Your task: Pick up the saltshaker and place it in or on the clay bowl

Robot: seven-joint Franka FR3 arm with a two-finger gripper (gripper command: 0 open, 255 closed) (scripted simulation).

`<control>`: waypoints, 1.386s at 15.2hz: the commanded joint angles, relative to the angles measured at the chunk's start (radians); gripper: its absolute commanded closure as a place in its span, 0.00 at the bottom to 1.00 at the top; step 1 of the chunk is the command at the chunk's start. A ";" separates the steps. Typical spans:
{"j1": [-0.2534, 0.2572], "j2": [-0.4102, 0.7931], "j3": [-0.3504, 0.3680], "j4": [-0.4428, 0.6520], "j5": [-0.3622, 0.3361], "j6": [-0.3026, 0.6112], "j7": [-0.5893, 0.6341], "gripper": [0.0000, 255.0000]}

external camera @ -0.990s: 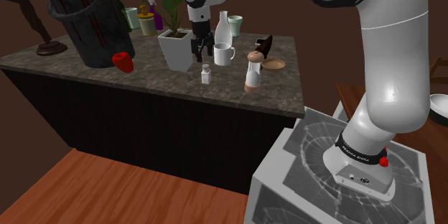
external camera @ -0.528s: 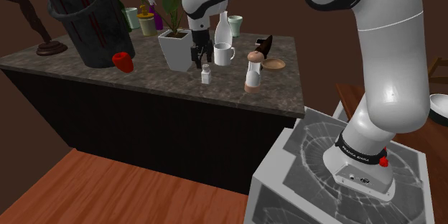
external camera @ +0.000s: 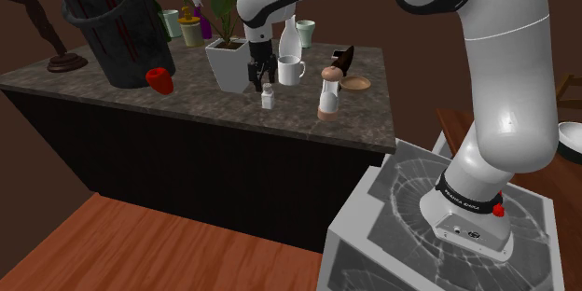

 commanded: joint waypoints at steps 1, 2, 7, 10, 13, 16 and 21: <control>0.000 0.000 0.000 0.000 0.000 0.000 0.000 1.00; 0.000 0.000 0.000 0.000 0.000 0.000 0.000 1.00; 0.000 0.000 0.000 0.000 0.000 0.000 0.000 1.00; 0.000 0.000 0.000 0.000 0.000 0.000 0.000 1.00; 0.000 -0.011 0.000 0.023 0.000 -0.034 0.002 1.00; 0.000 -0.021 0.000 0.049 -0.001 -0.070 0.004 1.00; -0.001 -0.032 0.000 0.099 -0.001 -0.131 0.008 1.00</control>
